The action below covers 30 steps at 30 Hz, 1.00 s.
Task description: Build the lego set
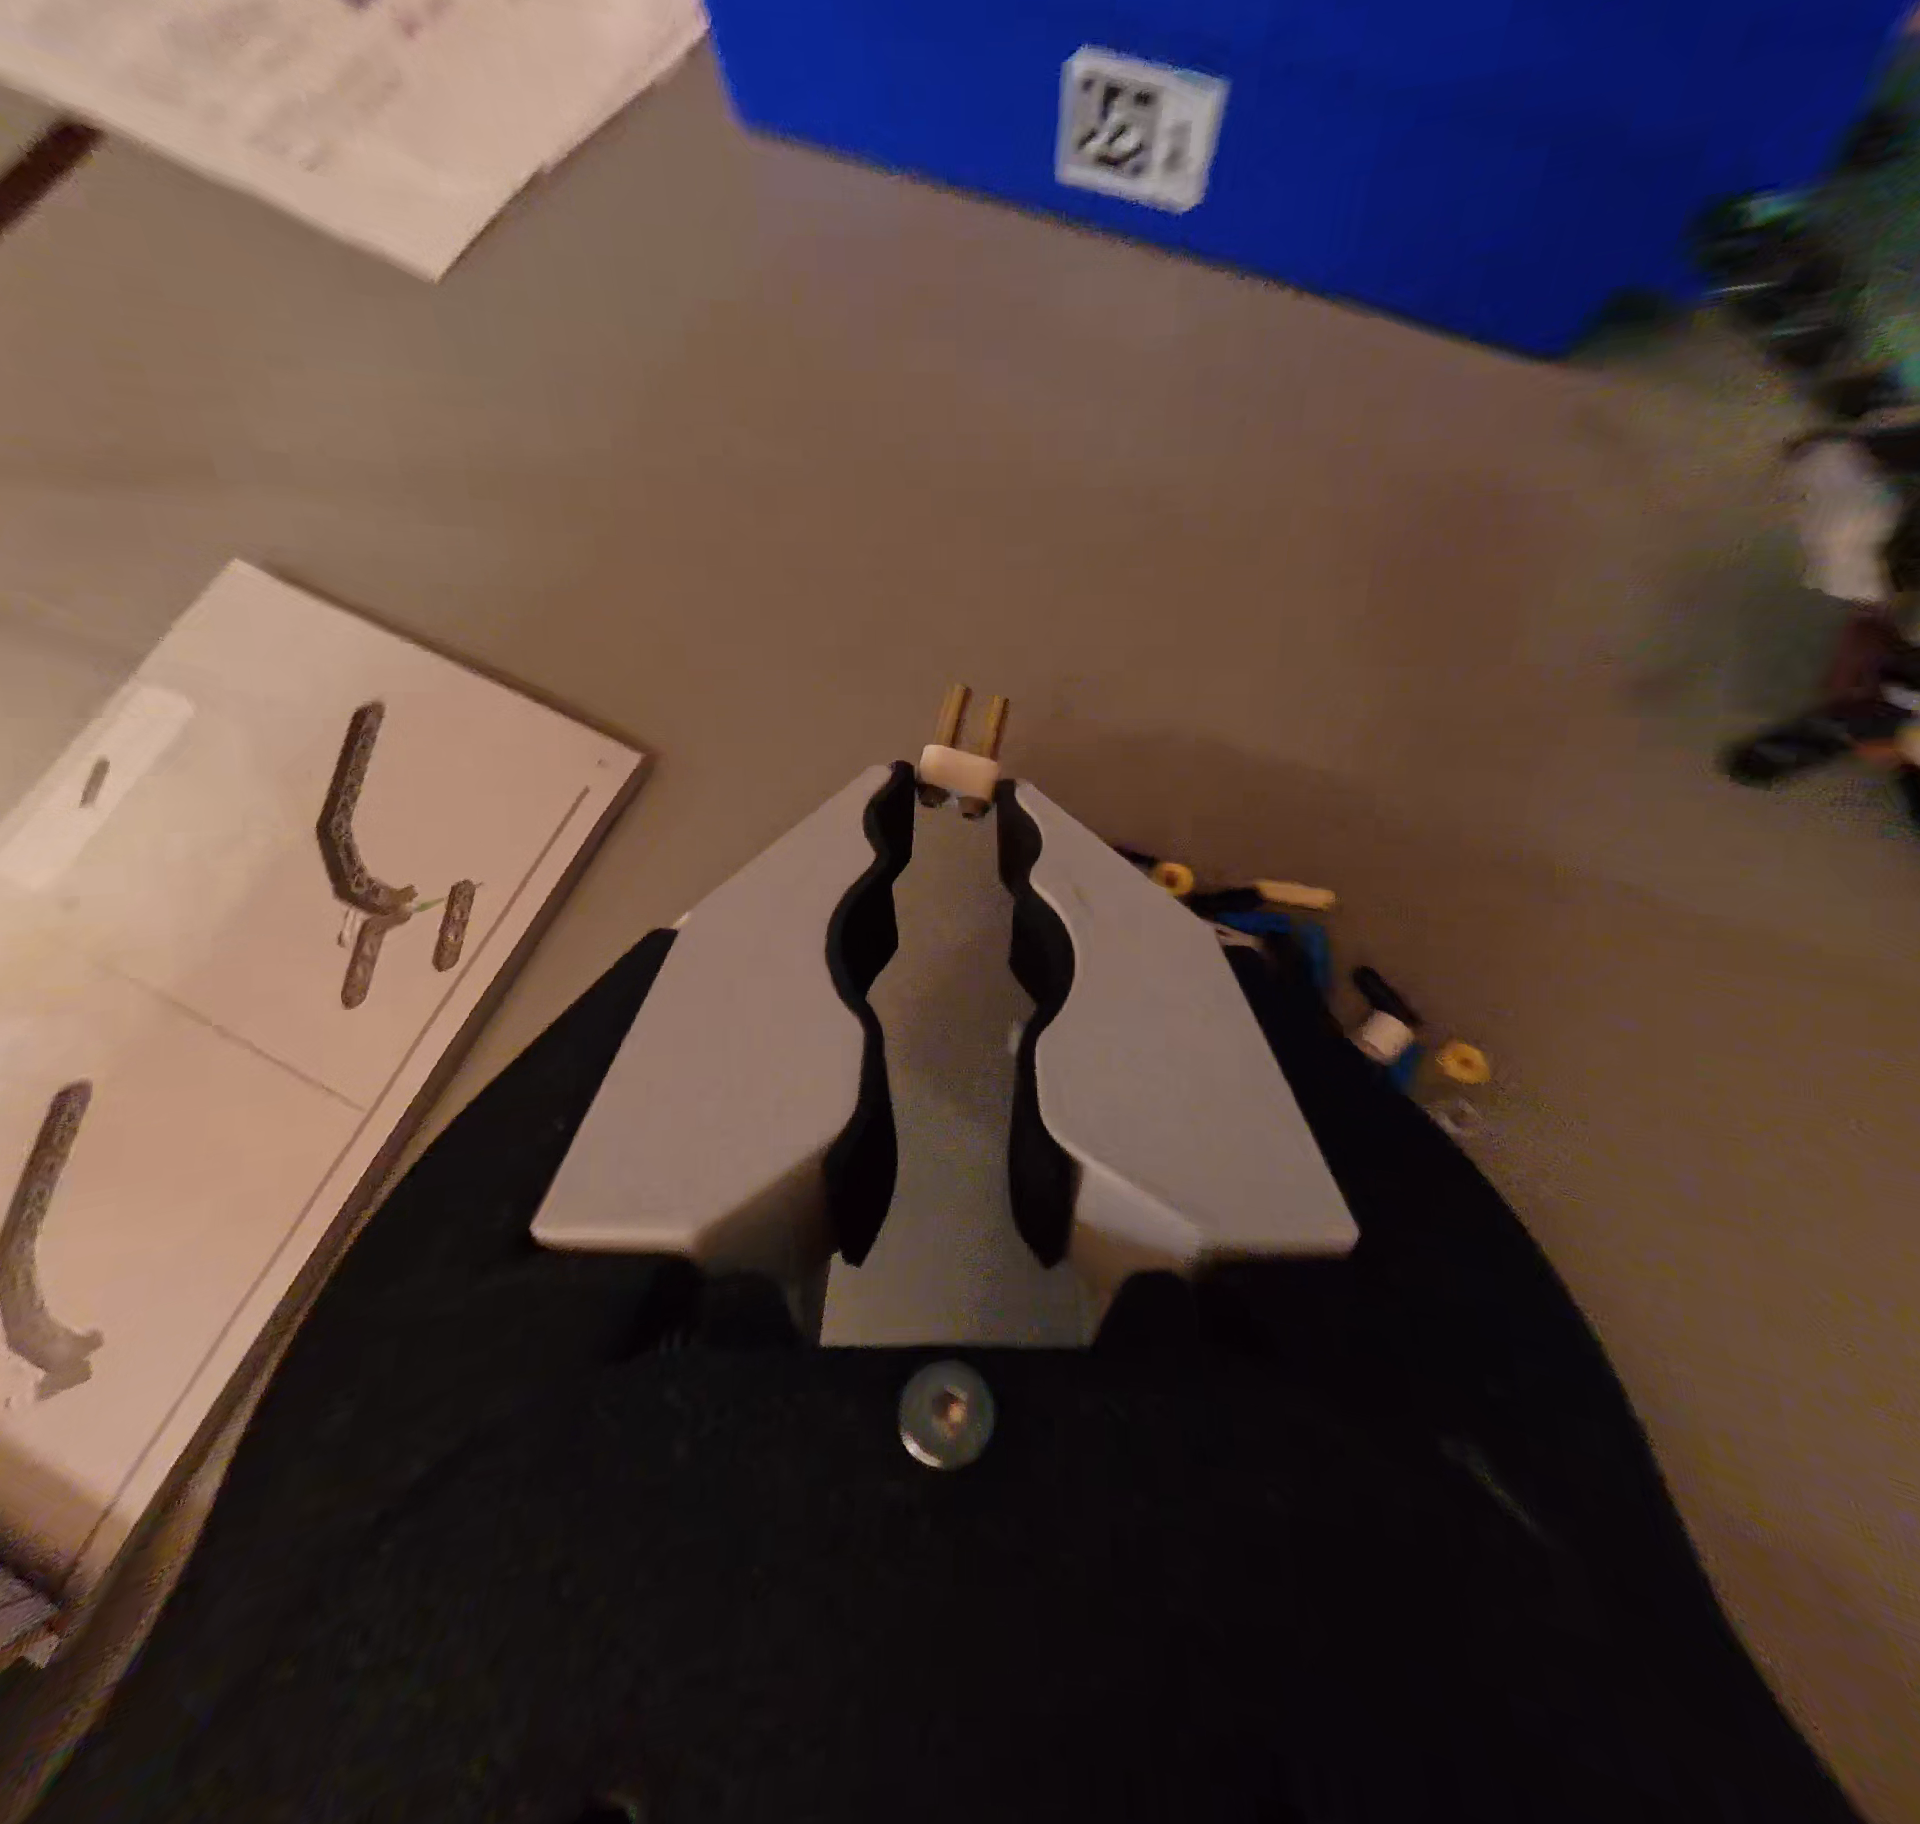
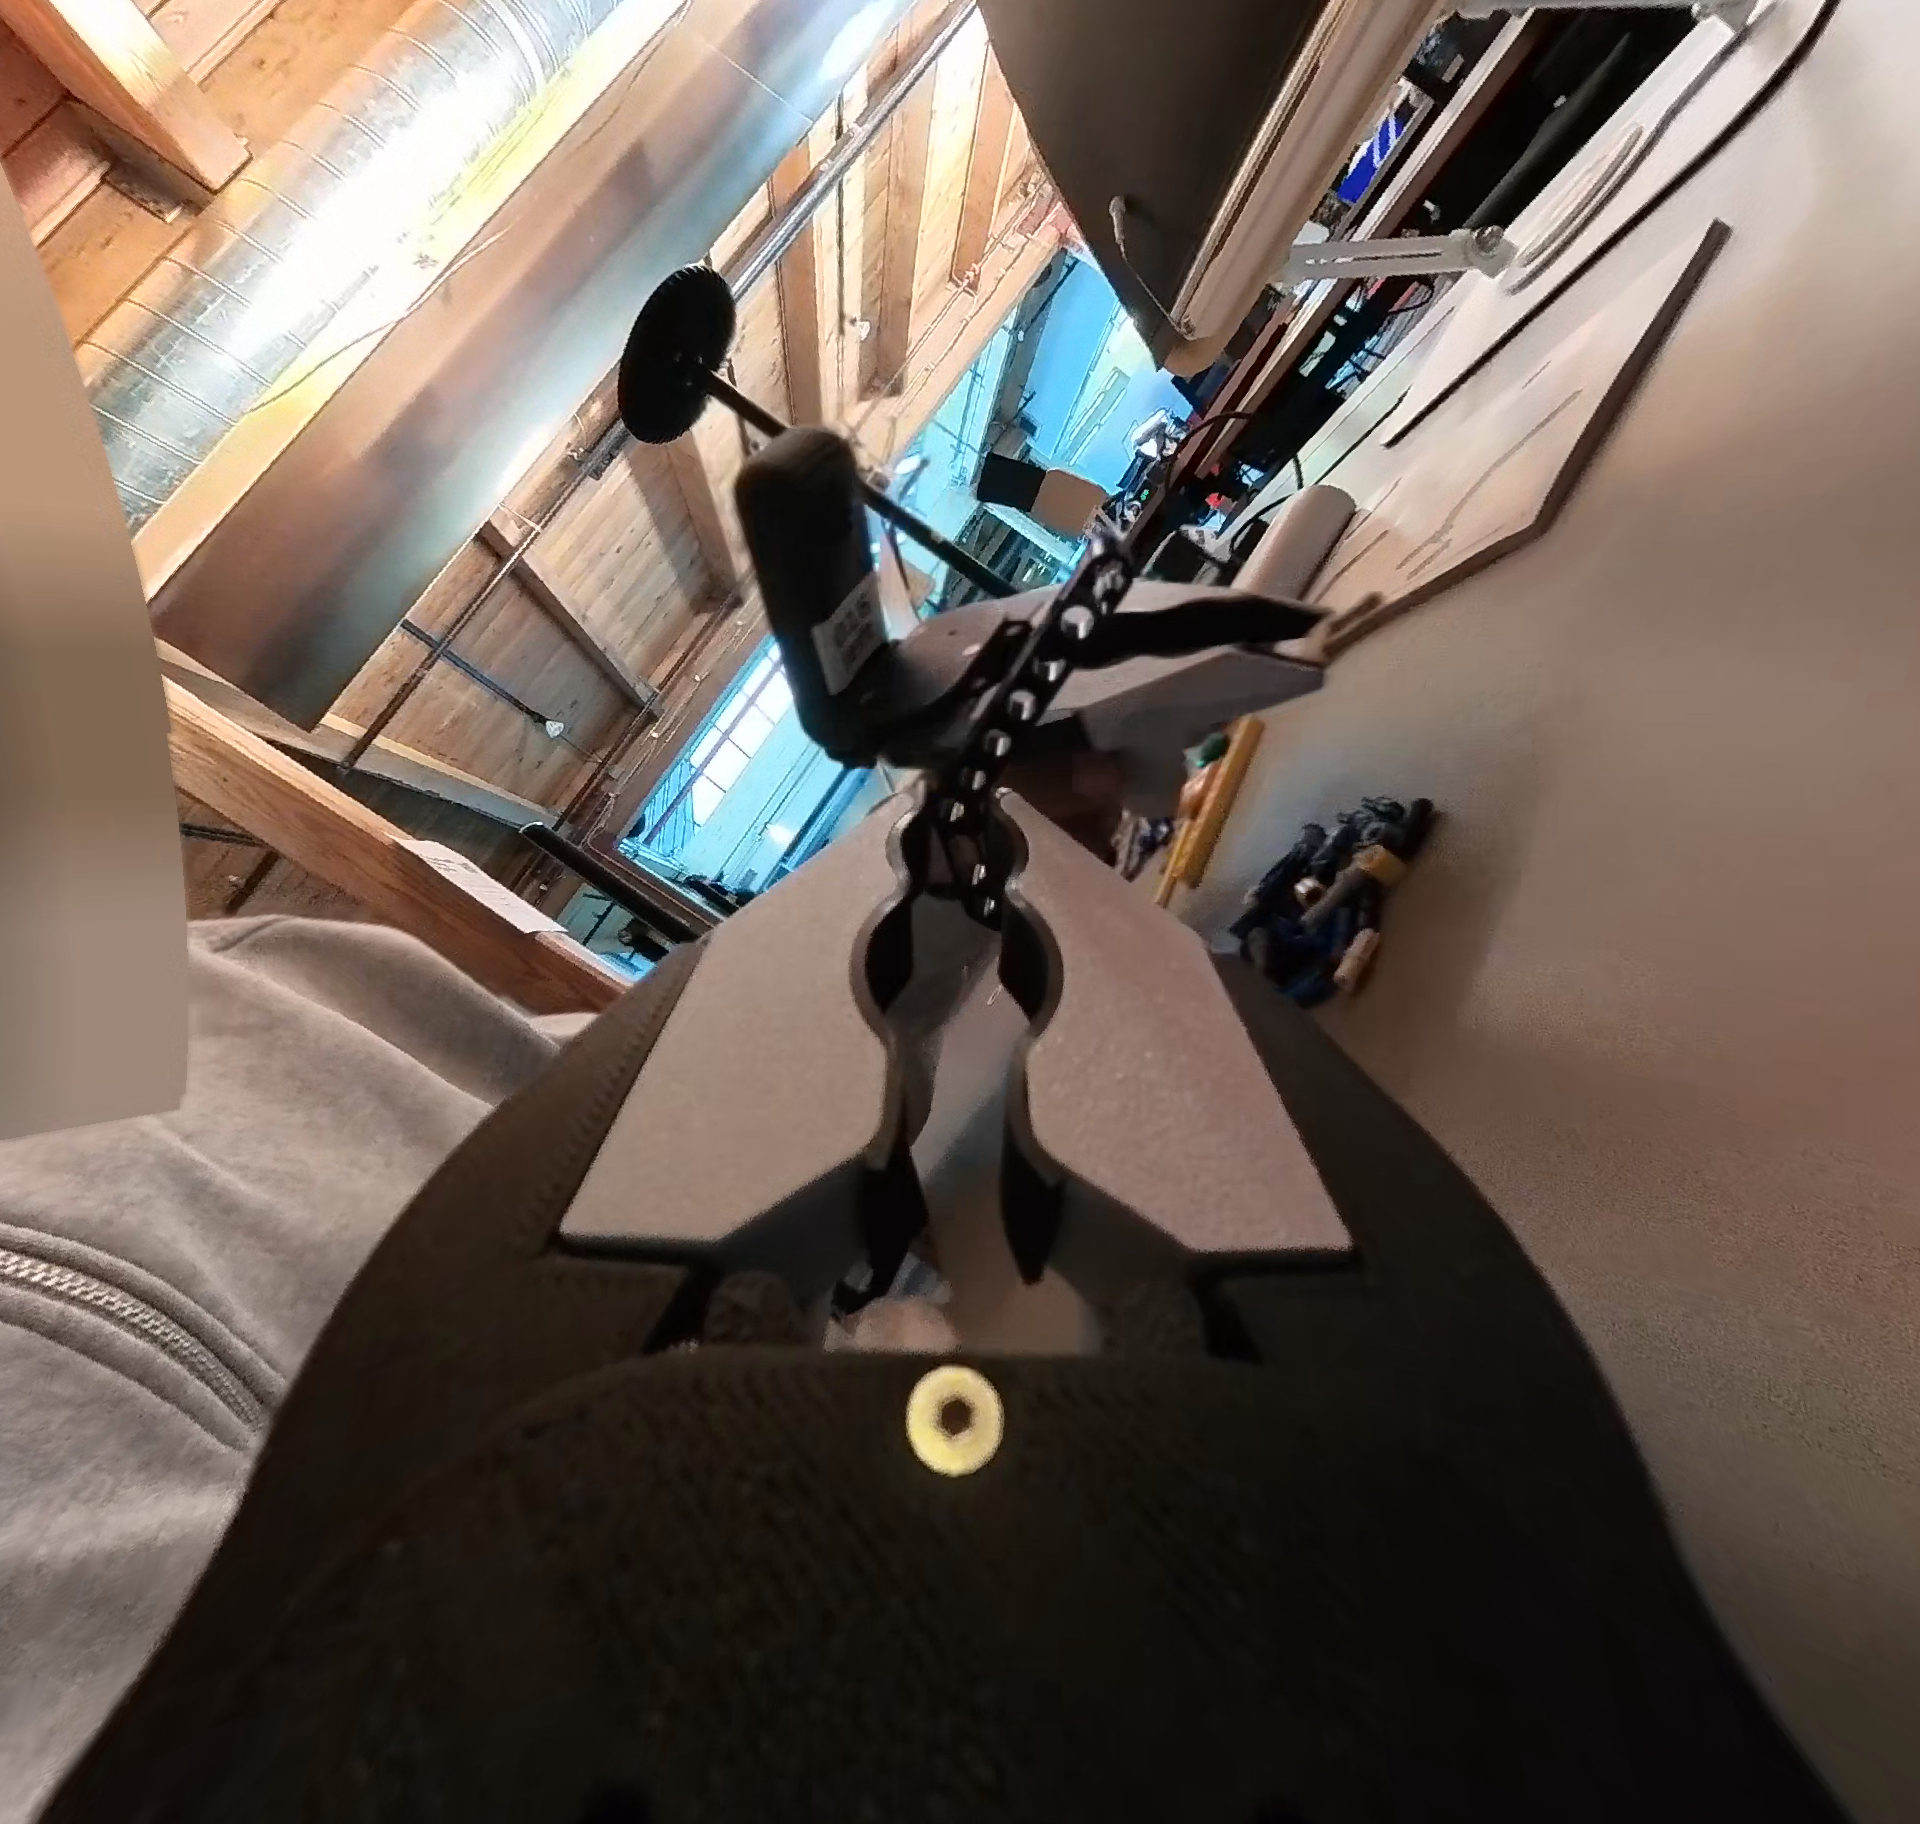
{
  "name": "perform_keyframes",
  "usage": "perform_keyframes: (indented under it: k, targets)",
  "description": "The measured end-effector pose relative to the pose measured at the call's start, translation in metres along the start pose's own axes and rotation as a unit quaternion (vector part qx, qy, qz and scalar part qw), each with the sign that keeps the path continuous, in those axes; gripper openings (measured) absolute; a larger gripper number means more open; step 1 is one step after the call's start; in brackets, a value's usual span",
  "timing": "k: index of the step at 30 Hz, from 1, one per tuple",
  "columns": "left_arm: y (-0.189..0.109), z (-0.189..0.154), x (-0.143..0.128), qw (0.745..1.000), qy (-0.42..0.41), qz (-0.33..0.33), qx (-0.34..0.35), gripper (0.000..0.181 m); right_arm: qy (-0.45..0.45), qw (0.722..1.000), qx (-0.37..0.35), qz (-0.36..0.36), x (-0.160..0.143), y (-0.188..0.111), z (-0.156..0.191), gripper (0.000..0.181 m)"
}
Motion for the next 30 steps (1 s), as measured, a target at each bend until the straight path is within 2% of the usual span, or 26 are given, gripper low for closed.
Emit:
perform_keyframes:
  k: [3, 5, 9, 12, 14, 17, 22, 30]
  targets:
    - [-0.030, -0.024, 0.000, 0.996, 0.047, -0.054, -0.048, 0.015, 0.007, 1.000, 0.003, 0.004, 0.001, 0.000, 0.006, 0.007]
    - [-0.051, -0.042, -0.004, 0.991, 0.040, -0.101, -0.075, 0.015, 0.027, 0.999, 0.017, 0.006, 0.001, 0.001, 0.009, 0.007]
    - [-0.087, -0.079, -0.014, 0.973, -0.006, -0.190, -0.130, 0.015, 0.103, 0.989, 0.108, 0.009, -0.002, 0.004, 0.022, 0.007]
    - [-0.106, -0.099, -0.024, 0.960, 0.006, -0.242, -0.142, 0.014, 0.117, 0.973, 0.196, 0.020, -0.007, 0.007, 0.038, 0.007]
    - [-0.116, -0.107, -0.034, 0.954, 0.009, -0.267, -0.137, 0.014, 0.110, 0.971, 0.208, 0.036, -0.013, 0.010, 0.040, 0.006]
    - [-0.128, -0.113, -0.045, 0.951, 0.017, -0.290, -0.108, 0.014, 0.079, 0.971, 0.215, 0.070, -0.024, 0.016, 0.045, 0.006]
    - [-0.141, -0.120, -0.042, 0.950, 0.051, -0.295, -0.090, 0.014, 0.053, 0.965, 0.233, 0.107, -0.041, 0.027, 0.051, 0.006]
    - [-0.133, -0.122, -0.049, 0.950, 0.034, -0.295, -0.101, 0.014, 0.034, 0.963, 0.236, 0.126, -0.048, 0.030, 0.051, 0.006]
Point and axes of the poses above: each gripper's, where its closed fingertips meet, y out along the fingers, x out of its top, z = x × y across the jaws, the point moved 6 cm from there along -y, back along the fingers, and after that the axes turned 8 degrees about -z, right-handed, at the moved point
